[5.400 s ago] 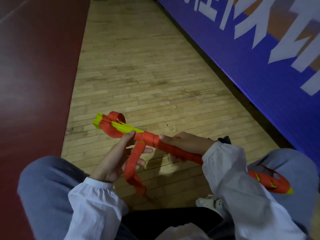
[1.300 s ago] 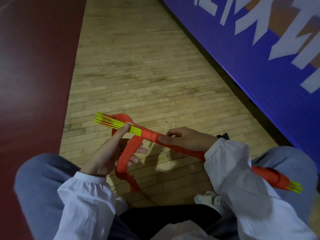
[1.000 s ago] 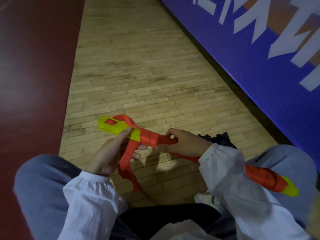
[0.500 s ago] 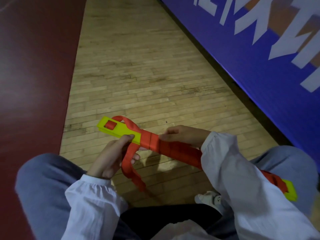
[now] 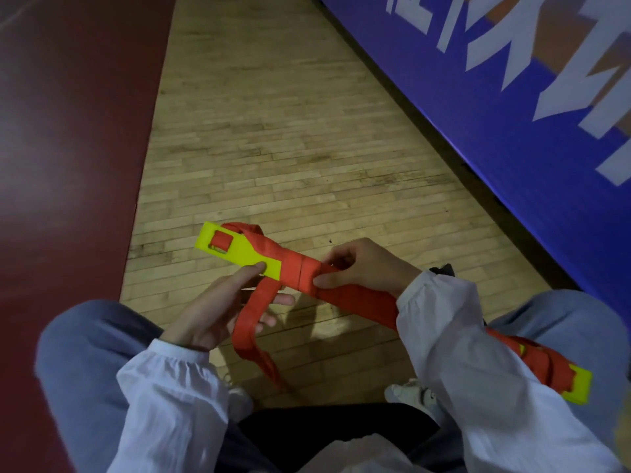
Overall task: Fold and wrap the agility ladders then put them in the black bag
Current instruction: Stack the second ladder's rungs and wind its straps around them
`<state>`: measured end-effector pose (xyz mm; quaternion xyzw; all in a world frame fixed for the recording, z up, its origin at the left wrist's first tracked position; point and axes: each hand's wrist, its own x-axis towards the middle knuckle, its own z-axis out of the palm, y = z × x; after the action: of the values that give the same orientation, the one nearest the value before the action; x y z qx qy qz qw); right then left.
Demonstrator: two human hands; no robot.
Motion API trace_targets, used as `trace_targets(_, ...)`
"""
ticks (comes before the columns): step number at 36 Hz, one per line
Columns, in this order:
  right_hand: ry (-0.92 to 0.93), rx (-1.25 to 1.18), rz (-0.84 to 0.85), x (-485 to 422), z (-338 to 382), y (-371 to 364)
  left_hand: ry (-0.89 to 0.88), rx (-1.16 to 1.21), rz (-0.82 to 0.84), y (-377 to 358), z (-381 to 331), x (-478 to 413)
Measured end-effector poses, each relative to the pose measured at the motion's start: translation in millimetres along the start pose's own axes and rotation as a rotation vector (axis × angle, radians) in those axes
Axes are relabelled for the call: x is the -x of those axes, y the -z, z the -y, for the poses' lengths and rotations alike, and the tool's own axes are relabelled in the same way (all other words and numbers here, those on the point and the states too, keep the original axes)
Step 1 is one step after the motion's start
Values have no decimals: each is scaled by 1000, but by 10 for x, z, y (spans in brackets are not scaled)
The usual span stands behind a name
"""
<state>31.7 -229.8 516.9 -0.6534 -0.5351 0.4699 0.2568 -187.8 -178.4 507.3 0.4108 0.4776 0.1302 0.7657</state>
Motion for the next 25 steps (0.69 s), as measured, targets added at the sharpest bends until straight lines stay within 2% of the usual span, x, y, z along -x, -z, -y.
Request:
trace_targets(13, 102, 151, -186, 90, 25, -56, -93, 35, -40, -37, -84, 3)
trace_targets(25, 187, 273, -197, 153, 62, -144, -151, 32, -189, -123, -92, -58)
